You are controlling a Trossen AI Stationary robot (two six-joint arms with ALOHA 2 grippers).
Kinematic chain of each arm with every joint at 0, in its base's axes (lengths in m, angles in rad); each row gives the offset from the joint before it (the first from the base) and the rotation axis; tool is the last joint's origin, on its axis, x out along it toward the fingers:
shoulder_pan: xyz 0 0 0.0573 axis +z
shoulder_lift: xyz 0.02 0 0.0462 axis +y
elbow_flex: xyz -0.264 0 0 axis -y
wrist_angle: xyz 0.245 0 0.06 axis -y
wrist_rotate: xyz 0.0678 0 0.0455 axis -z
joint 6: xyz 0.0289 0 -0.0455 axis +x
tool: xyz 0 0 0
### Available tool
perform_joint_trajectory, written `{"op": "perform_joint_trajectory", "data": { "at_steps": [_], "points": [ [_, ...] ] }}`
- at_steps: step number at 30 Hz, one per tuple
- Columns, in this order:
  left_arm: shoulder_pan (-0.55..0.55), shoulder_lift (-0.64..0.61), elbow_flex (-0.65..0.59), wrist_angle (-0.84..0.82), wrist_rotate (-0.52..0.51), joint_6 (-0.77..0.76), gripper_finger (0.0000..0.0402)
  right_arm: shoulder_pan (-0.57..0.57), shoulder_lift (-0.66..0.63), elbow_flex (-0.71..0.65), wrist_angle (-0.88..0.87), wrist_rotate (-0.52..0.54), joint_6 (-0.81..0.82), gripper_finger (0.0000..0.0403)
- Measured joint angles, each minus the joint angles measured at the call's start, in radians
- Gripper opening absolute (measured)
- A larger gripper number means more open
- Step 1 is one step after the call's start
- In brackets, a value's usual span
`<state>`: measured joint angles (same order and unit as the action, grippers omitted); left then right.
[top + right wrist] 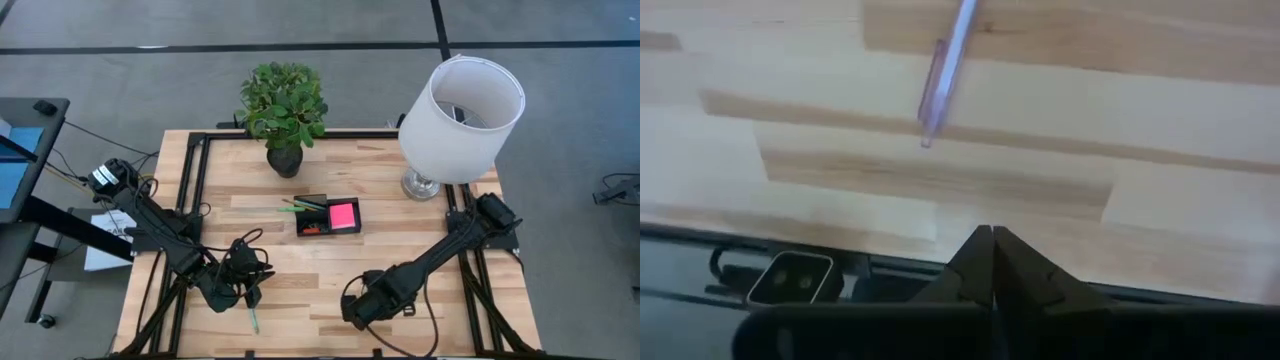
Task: Pick and place office supplies into organizer
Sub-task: Put the blue pencil into the black desk organizer
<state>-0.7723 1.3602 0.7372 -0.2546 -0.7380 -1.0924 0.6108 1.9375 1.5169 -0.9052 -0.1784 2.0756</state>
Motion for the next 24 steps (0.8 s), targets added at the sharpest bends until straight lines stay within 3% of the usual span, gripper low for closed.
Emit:
{"op": "perform_joint_trajectory", "data": {
  "at_steps": [5, 13, 15, 20, 24],
  "points": [
    [0.000, 0.000, 0.000, 0.000, 0.000, 0.000, 0.0080, -0.014, -0.004, 0.000, -0.017, 0.001, -0.024, 0.0001],
    [0.000, 0.000, 0.000, 0.000, 0.000, 0.000, 0.0080, -0.039, 0.033, 0.000, -0.004, 0.101, -0.009, 0.0001],
    [0.000, 0.000, 0.000, 0.000, 0.000, 0.000, 0.0080, -0.035, 0.045, 0.001, -0.020, 0.175, -0.049, 0.0001],
    [0.000, 0.000, 0.000, 0.000, 0.001, 0.000, 0.0080, 0.034, 0.066, 0.002, -0.046, 0.520, -0.139, 0.0000],
    [0.000, 0.000, 0.000, 0.001, 0.000, 0.000, 0.0080, 0.099, 0.079, 0.001, 0.014, 0.563, -0.070, 0.0000]
  ]
}}
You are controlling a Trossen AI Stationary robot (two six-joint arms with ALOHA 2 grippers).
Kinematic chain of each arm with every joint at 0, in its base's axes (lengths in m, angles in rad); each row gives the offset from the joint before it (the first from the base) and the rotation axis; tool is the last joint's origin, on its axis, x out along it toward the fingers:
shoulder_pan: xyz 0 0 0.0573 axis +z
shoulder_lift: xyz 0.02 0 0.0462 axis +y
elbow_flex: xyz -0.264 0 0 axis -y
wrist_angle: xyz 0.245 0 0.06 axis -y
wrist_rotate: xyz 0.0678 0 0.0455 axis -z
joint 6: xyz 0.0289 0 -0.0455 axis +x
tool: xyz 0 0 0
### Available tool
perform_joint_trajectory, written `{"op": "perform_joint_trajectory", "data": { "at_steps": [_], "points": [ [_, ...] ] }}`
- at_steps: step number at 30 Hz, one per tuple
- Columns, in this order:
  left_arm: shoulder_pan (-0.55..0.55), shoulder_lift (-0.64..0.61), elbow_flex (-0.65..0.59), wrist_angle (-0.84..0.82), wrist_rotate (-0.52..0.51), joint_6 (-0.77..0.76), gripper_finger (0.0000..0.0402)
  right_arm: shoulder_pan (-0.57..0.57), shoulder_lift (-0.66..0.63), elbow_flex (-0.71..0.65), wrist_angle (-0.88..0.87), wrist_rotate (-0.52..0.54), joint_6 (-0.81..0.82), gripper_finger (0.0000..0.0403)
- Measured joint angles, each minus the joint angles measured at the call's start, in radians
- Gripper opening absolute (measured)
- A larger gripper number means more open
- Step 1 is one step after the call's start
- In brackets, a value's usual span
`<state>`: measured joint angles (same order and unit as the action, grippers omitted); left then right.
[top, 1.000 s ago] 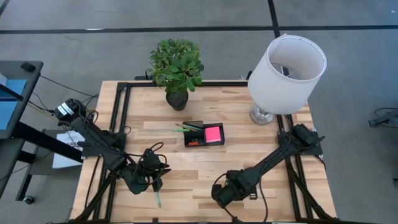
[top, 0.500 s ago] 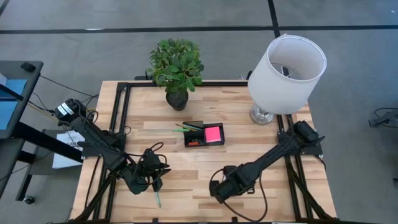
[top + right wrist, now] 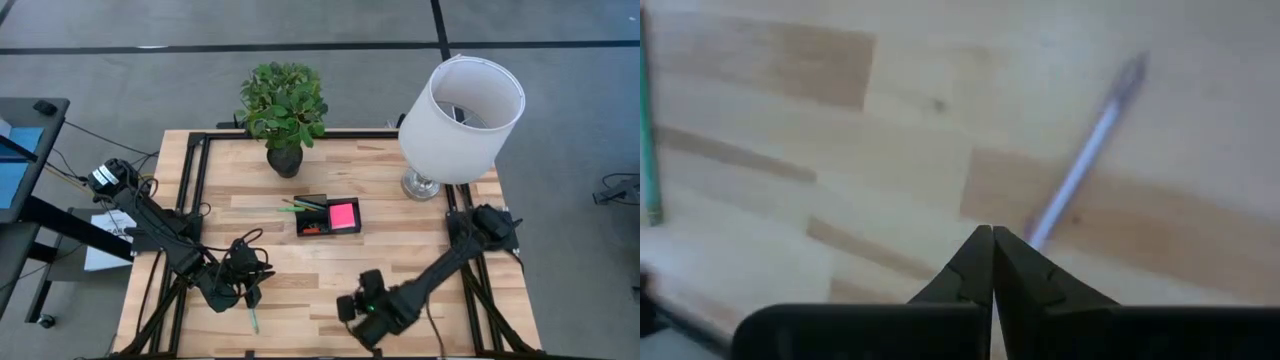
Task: Pick and place office supplies into organizer
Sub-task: Put the blue pencil into the black desk organizer
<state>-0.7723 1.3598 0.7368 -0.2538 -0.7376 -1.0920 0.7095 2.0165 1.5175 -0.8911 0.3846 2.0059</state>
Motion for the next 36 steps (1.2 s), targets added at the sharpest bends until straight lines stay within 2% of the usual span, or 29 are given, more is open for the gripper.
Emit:
{"op": "perform_joint_trajectory", "data": {
  "at_steps": [4, 10, 15, 21, 26, 31, 36],
  "points": [
    [0.000, 0.000, 0.000, -0.003, 0.000, 0.000, 0.0080, 0.057, 0.043, 0.002, -0.008, 0.072, 0.085, 0.0000],
    [0.000, 0.000, 0.000, 0.004, 0.000, 0.000, 0.0080, 0.159, 0.087, -0.004, -0.096, 0.254, 0.191, 0.0000],
    [0.000, 0.000, 0.000, 0.001, 0.000, 0.000, 0.0080, 0.180, 0.073, 0.004, -0.081, 0.273, 0.174, 0.0000],
    [0.000, 0.000, 0.000, 0.000, 0.000, 0.000, 0.0080, 0.174, 0.072, 0.008, -0.003, 0.255, -0.106, 0.0000],
    [0.000, 0.000, 0.000, -0.001, 0.001, 0.000, 0.0080, 0.146, 0.072, 0.008, 0.043, 0.219, -0.241, 0.0000],
    [0.000, 0.000, 0.000, -0.001, 0.000, 0.000, 0.0080, 0.117, 0.072, 0.008, 0.055, 0.107, -0.391, 0.0000],
    [0.000, 0.000, 0.000, -0.001, 0.000, 0.000, 0.0080, 0.104, 0.072, 0.008, 0.060, 0.104, -0.512, 0.0000]
  ]
}}
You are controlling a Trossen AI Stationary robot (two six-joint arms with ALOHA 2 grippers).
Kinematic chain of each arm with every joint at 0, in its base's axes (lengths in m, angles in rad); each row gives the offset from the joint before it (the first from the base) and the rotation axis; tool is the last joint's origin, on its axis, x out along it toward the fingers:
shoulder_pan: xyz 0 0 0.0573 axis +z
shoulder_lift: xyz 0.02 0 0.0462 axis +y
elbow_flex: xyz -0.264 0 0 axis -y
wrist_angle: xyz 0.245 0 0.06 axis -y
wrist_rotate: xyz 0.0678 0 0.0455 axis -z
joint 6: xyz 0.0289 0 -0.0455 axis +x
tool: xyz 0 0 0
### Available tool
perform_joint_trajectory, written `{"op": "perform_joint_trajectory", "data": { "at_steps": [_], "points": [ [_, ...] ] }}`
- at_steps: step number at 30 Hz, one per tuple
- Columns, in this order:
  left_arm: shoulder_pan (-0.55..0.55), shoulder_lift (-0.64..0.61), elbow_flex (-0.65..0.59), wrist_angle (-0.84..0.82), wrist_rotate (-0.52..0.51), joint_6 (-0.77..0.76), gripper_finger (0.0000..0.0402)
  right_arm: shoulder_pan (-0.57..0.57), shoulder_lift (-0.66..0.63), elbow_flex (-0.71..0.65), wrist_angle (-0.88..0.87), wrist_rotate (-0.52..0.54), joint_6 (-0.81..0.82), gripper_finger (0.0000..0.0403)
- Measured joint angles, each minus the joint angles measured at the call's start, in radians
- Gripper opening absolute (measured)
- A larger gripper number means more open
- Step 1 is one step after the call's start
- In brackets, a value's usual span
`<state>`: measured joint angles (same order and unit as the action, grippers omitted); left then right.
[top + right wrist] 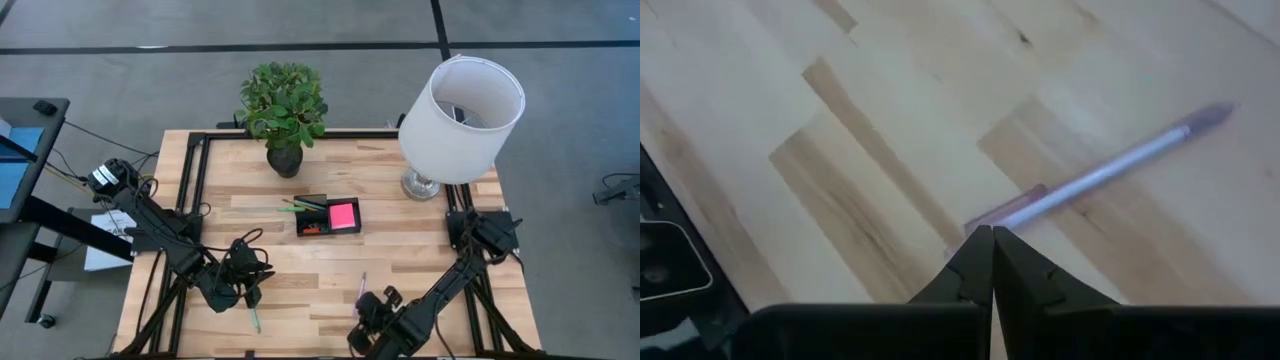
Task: Pick and place office supplies into organizer
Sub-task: Put the blue pencil into the black desk organizer
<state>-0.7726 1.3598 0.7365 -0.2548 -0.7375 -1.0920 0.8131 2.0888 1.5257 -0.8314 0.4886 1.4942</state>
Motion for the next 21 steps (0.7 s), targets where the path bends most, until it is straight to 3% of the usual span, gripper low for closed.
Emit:
{"op": "perform_joint_trajectory", "data": {
  "at_steps": [16, 21],
  "points": [
    [0.000, 0.000, 0.000, 0.000, 0.000, 0.000, 0.0080, -0.042, 0.000, 0.000, 0.000, -0.002, -0.340, 0.0000],
    [0.000, 0.000, 0.000, 0.000, 0.000, 0.000, 0.0080, -0.058, 0.000, 0.000, -0.086, 0.000, -0.395, 0.0000]
  ]
}}
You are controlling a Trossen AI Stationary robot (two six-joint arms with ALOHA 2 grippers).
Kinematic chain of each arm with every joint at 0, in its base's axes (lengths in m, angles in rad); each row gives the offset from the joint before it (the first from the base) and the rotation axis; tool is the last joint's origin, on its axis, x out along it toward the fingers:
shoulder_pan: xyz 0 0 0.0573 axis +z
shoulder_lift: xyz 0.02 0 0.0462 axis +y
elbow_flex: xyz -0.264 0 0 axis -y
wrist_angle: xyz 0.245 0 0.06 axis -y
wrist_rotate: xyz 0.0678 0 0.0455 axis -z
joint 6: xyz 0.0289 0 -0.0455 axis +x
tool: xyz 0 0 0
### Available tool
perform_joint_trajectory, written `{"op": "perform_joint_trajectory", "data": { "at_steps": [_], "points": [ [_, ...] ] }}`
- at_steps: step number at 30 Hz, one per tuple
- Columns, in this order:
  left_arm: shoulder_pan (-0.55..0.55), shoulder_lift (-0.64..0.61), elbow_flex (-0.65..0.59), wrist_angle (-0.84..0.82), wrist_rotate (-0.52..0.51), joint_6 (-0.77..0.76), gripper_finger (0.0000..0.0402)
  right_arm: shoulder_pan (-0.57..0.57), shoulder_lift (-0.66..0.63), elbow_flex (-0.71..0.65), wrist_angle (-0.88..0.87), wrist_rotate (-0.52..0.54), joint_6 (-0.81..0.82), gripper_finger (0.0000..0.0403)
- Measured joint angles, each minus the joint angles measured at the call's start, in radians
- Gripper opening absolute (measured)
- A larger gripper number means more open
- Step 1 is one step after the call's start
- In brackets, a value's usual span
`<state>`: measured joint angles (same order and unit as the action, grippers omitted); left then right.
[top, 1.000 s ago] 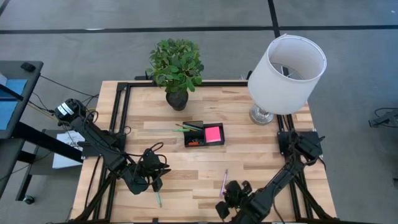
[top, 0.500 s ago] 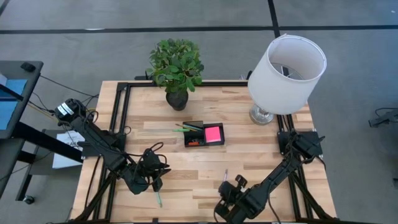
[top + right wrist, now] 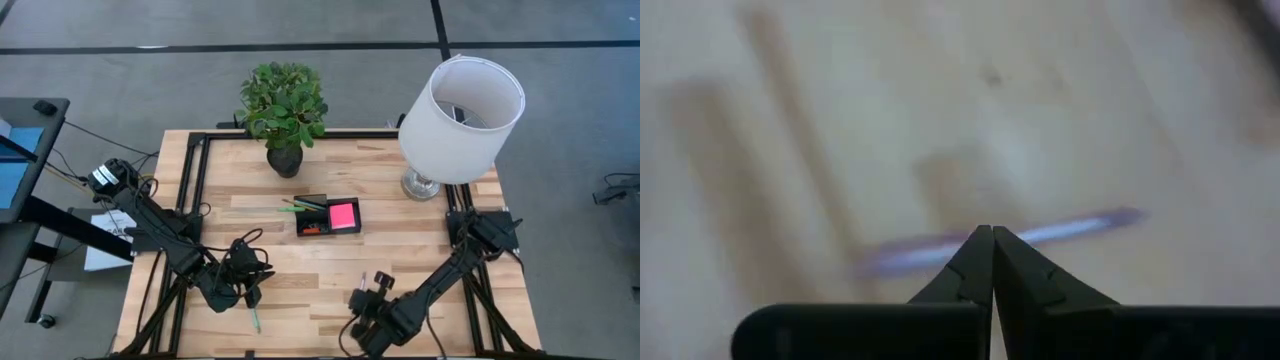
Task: Pick and place office supplies into organizer
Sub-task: Put the blue pencil into the black desk organizer
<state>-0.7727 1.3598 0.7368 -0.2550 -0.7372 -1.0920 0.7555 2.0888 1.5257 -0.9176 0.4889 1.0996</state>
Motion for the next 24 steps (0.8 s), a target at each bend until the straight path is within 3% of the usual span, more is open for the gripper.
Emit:
{"op": "perform_joint_trajectory", "data": {
  "at_steps": [6, 11, 17, 24],
  "points": [
    [0.000, 0.000, 0.000, 0.000, 0.000, 0.000, 0.0080, -0.043, 0.000, 0.000, -0.308, 0.088, 0.062, 0.0000],
    [0.000, 0.000, 0.000, 0.000, 0.000, 0.000, 0.0080, -0.099, 0.000, 0.000, -0.477, 0.086, 0.117, 0.0000],
    [0.000, 0.000, 0.000, 0.000, -0.001, -0.017, 0.0080, -0.143, -0.029, 0.029, -0.596, 0.021, 0.018, 0.0000],
    [0.000, 0.000, 0.000, 0.060, 0.014, -0.213, 0.0080, -0.191, -0.239, 0.035, -0.580, 0.047, 0.058, 0.0000]
  ]
}}
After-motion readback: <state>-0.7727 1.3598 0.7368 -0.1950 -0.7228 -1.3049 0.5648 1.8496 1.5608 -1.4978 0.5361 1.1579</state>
